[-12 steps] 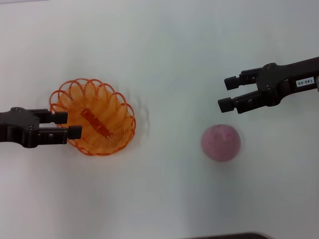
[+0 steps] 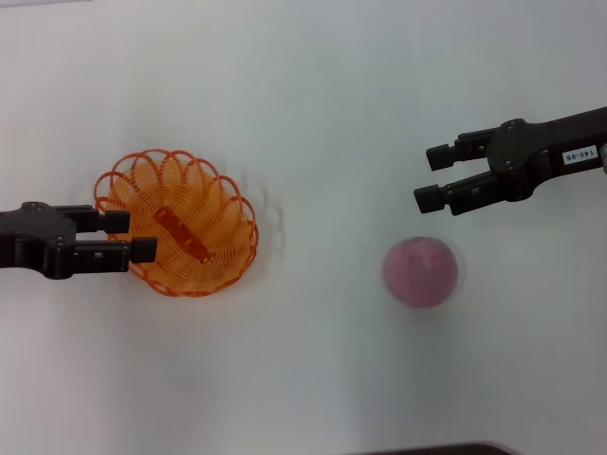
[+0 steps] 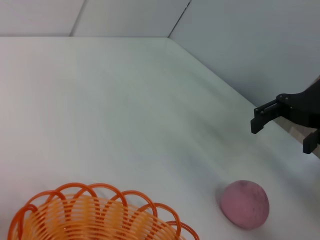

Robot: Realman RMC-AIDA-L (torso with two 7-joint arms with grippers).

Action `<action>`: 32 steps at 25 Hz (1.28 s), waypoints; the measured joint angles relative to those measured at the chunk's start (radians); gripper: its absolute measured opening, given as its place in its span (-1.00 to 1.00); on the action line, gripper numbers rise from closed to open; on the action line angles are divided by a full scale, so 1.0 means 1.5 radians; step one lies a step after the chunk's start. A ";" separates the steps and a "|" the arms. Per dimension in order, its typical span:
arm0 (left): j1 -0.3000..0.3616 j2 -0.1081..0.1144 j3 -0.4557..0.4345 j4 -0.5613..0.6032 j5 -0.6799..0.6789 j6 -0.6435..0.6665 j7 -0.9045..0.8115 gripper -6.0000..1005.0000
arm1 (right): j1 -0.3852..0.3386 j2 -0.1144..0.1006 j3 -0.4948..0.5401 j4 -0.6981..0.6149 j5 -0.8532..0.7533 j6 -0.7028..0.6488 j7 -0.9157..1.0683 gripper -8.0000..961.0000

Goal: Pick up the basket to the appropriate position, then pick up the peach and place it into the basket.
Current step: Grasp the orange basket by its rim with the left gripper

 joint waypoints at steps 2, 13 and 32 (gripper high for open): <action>0.000 0.000 0.000 0.000 0.000 0.000 0.000 0.44 | 0.000 0.000 0.000 0.000 0.000 0.000 0.000 0.92; -0.026 -0.005 -0.020 0.051 -0.027 -0.122 -0.128 0.42 | 0.001 0.002 0.000 0.001 0.000 0.003 0.000 0.92; -0.161 -0.003 0.214 -0.002 0.247 -0.321 -0.275 0.38 | 0.002 0.010 0.000 0.003 0.000 0.020 -0.005 0.92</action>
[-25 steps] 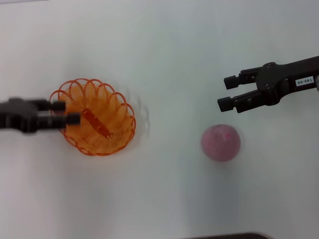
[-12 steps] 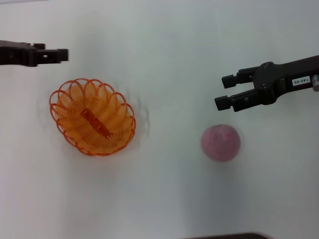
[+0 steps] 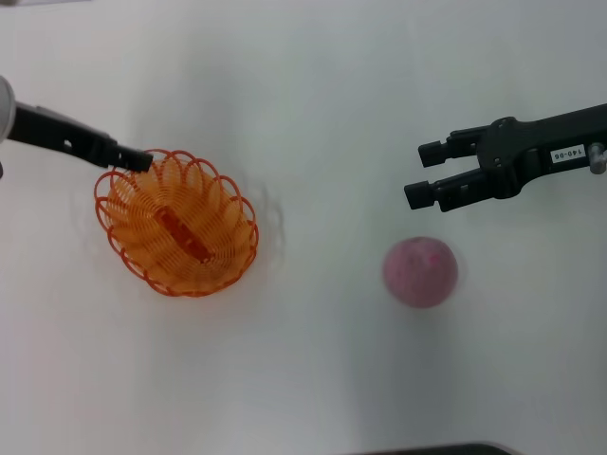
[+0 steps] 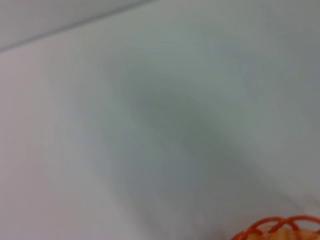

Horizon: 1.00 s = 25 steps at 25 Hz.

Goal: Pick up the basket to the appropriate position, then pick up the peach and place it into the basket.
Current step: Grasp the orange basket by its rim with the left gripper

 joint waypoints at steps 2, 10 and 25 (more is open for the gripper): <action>-0.008 0.002 0.001 -0.021 0.016 -0.005 0.002 0.38 | 0.000 0.000 0.000 0.000 0.000 0.003 0.000 0.92; -0.024 -0.004 0.010 -0.053 0.073 -0.036 -0.009 0.31 | -0.001 0.004 -0.003 0.000 0.000 0.008 0.000 0.92; -0.026 -0.010 -0.001 -0.039 0.043 -0.010 -0.012 -0.66 | -0.001 0.004 0.000 0.000 0.000 0.009 0.000 0.92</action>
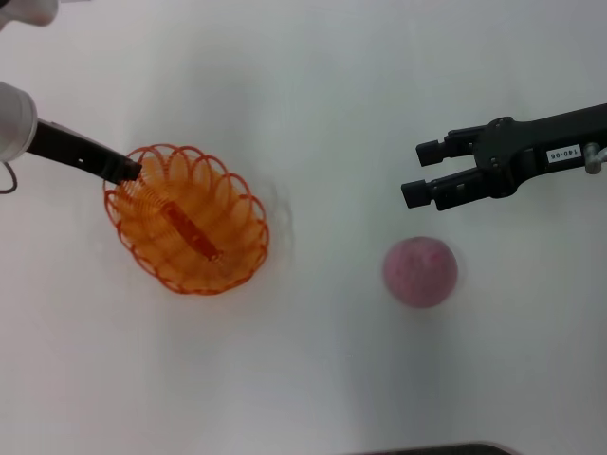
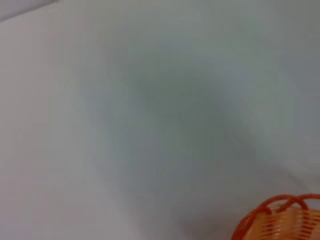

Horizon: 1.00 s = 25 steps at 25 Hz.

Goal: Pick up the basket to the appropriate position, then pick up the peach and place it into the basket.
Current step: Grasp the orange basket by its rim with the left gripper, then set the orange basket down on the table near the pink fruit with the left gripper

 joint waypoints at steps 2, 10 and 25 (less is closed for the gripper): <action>0.000 0.003 -0.018 0.009 -0.015 0.019 -0.003 -0.77 | 0.000 0.000 0.001 0.000 0.000 0.000 0.000 0.92; 0.004 0.022 -0.155 0.032 -0.035 0.057 -0.153 -0.84 | 0.001 0.000 0.001 0.000 0.000 0.000 0.000 0.93; 0.102 0.020 -0.223 0.023 -0.109 0.122 -0.248 -0.78 | 0.006 0.000 0.001 0.000 0.000 0.000 0.001 0.93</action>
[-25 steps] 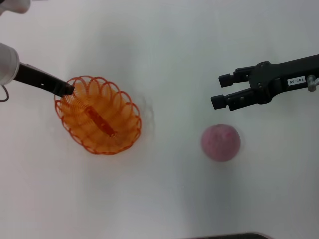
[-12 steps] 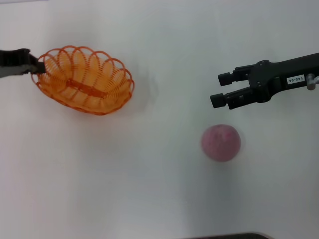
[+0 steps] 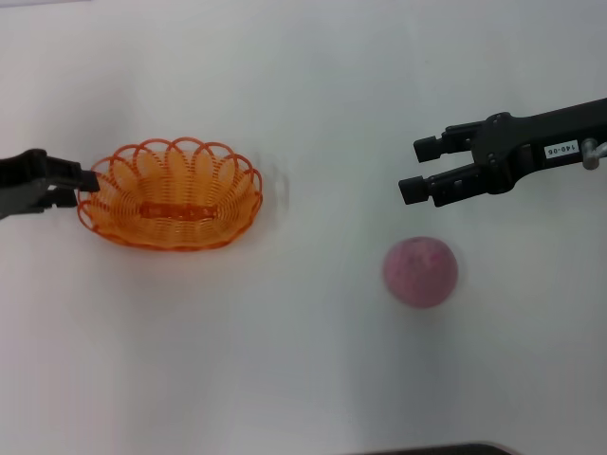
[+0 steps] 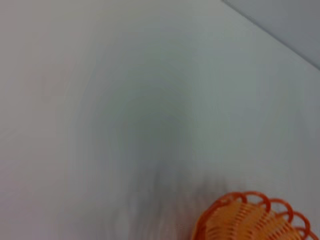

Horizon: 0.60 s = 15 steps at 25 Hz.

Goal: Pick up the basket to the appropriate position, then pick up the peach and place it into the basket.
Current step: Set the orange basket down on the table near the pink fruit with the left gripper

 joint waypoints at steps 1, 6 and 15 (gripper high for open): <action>0.004 0.000 0.000 0.002 -0.004 0.009 0.000 -0.66 | 0.000 0.000 0.000 0.000 0.000 0.000 0.000 0.93; 0.010 0.001 0.000 0.007 -0.011 0.038 0.004 -0.19 | 0.000 0.000 0.000 0.000 0.000 0.000 0.000 0.93; 0.028 0.005 -0.047 0.087 -0.050 0.060 0.104 0.49 | 0.008 -0.002 0.037 -0.007 0.004 -0.006 0.011 0.93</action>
